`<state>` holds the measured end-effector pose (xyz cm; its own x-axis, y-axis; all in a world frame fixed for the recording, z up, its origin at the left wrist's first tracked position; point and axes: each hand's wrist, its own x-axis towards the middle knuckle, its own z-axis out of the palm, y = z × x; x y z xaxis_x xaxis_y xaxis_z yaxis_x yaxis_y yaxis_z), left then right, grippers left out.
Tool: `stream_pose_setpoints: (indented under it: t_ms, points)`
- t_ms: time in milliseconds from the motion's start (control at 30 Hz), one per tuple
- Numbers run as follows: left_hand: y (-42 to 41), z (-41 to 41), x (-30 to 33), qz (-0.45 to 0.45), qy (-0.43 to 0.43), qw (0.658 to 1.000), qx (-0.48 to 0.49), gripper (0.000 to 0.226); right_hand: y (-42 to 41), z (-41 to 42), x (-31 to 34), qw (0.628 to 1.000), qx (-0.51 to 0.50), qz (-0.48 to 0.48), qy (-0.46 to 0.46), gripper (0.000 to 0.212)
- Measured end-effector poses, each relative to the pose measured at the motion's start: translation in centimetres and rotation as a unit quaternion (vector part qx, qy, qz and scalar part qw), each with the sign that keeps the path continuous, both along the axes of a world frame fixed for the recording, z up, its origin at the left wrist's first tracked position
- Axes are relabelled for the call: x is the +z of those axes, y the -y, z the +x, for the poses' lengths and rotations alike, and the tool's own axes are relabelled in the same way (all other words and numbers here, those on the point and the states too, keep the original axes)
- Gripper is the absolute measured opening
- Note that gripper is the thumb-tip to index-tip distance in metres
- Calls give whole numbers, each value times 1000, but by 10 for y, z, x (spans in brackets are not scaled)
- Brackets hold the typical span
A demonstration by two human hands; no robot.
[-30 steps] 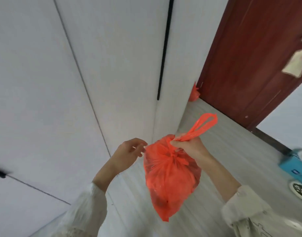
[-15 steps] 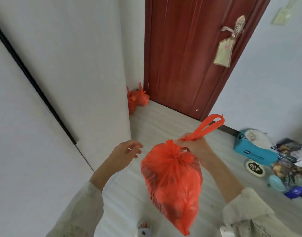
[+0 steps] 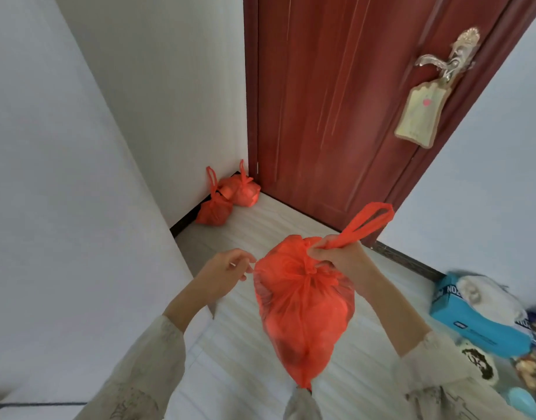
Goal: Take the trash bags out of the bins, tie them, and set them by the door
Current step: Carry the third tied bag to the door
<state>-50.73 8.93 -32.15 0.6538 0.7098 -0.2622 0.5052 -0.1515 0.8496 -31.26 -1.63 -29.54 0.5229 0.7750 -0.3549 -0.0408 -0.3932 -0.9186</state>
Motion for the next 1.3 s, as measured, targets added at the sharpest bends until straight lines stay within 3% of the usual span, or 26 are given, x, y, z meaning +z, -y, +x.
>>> stream_pose_setpoints:
  t_ms: [167,333,767,1033,1300]
  points:
    - [-51,77,-8,-23,27,994,100,22,-87,77,-5,996,78,-25,-20,21]
    - [-101,118,-14,-19,16,990,141,22,-179,125,-12,988,143,-55,-10,18]
    - [-332,140,-56,-61,15,950,306,23,-454,139,-51,964,263,-41,-21,16]
    - [-447,113,-68,-141,46,875,460,21,-609,114,-78,944,321,-75,-5,21]
    - [-532,79,-123,-145,7,826,545,17,-734,74,-150,886,438,-150,-5,27]
